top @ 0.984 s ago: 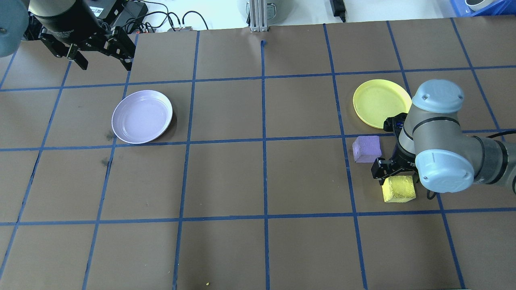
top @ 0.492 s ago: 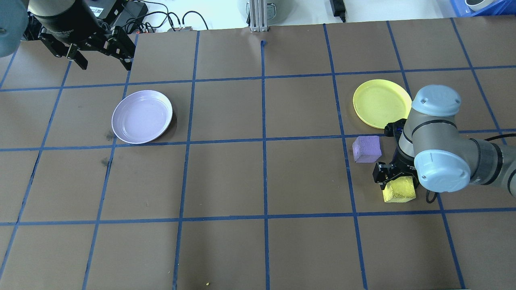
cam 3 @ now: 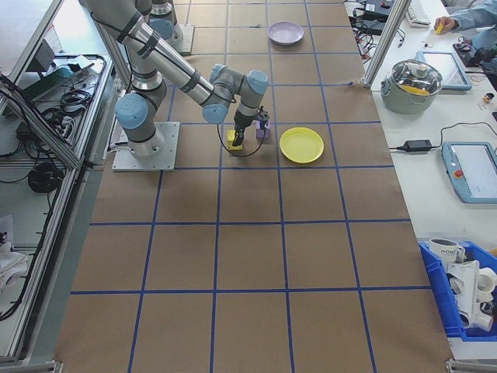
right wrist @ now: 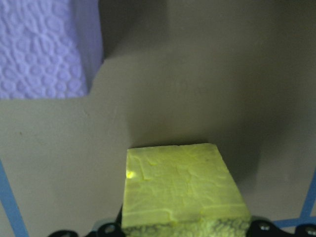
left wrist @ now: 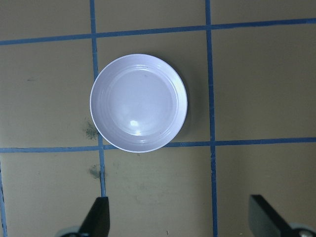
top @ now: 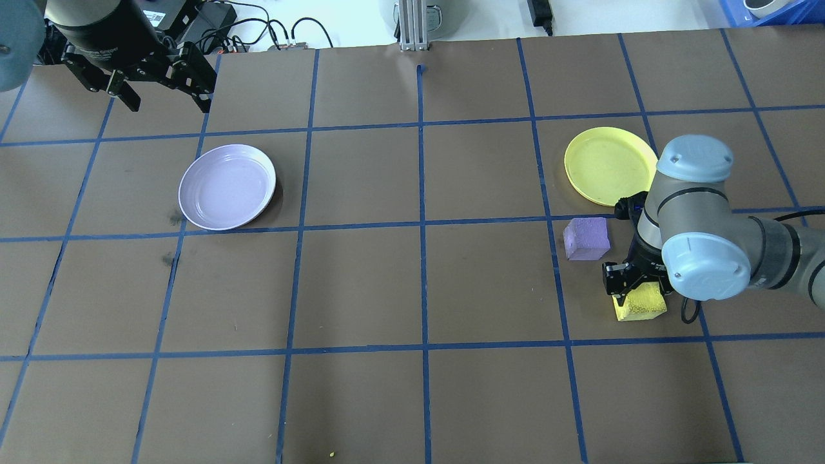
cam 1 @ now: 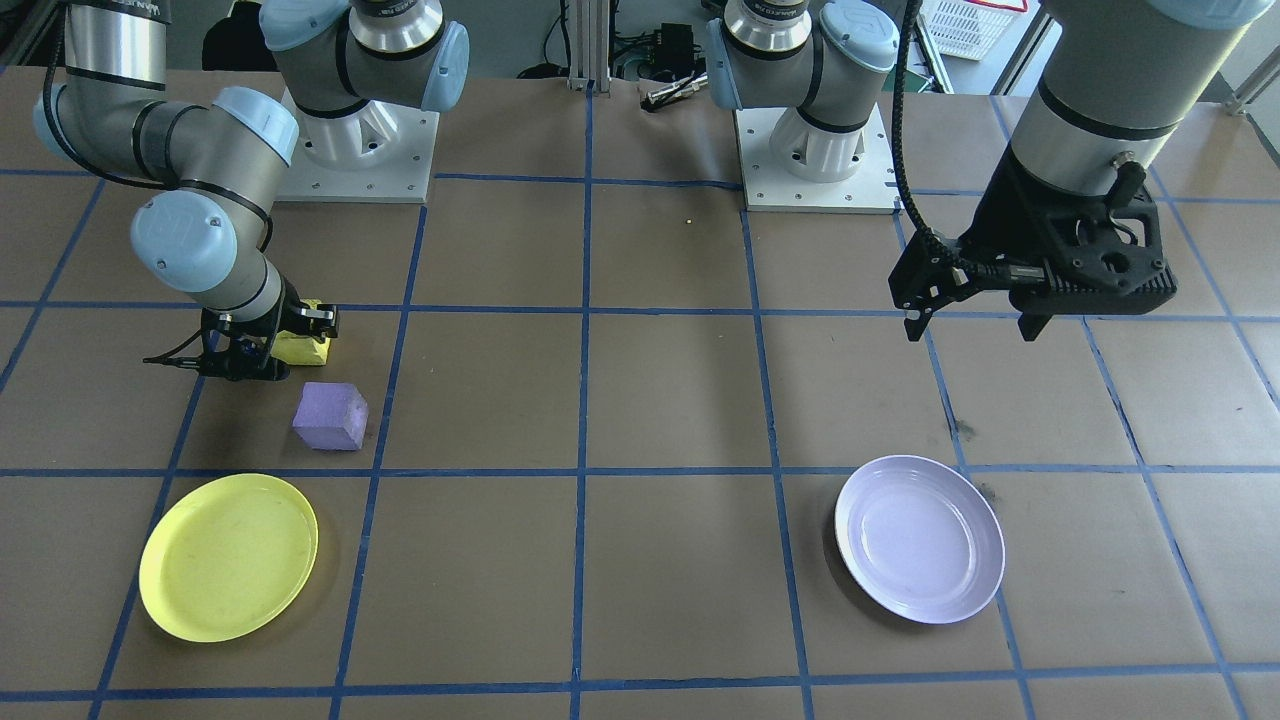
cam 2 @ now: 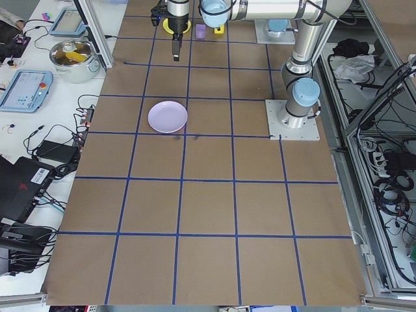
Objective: Sort blocks by color into plates
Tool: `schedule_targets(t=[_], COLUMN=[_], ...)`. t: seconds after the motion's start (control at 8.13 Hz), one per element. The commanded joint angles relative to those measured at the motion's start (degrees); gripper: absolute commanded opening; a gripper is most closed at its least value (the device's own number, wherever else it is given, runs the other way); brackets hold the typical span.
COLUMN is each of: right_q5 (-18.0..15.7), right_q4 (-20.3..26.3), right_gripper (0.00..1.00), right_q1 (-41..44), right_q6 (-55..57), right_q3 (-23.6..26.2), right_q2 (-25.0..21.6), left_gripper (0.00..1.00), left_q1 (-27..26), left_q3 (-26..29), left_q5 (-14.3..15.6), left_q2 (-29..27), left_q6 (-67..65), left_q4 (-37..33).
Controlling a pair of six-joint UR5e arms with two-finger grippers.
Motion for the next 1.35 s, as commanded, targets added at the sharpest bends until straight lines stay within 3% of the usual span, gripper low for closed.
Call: schedule_targets(t=[0.0,0.12,0.37,0.49,0.74,0.86,1.11,1.23], right_q5=[-0.4,-0.2,0.3,0.5,3.4,6.3,6.2,5.9], right_q4=[10.9,14.2,15.5,15.1,15.1,14.7,11.9,11.9], right_gripper=[0.52,0.52,0.57,0.62,0.62,0.63,0.64,0.8], right_q1=[0.0,0.1,0.1,0.1,0.6,1.2,2.1,2.1], right_q6=[0.4,0.5,0.5,0.5,0.4,0.6,0.6,0.6], right_q3=[-9.6,-15.0,-23.8,-28.5,-38.5,-41.6,-43.2,-43.1], right_q2=[0.0,0.4,3.8,8.0,16.9,20.9,25.1,25.2], left_gripper=[1.0,1.0,1.0,1.0,1.0,1.0,1.0,1.0], left_q1=[0.0,0.0,0.0,0.0,0.0,0.0,0.1,0.1], left_q3=[0.0,0.0,0.0,0.0,0.0,0.0,0.1,0.1], left_q5=[0.1,0.0,0.0,0.0,0.0,0.0,0.0,0.0], left_q2=[0.0,0.0,0.0,0.0,0.0,0.0,-0.1,-0.1], left_q6=[0.0,0.0,0.0,0.0,0.0,0.0,0.0,0.0], left_q4=[0.0,0.0,0.0,0.0,0.0,0.0,0.1,0.1])
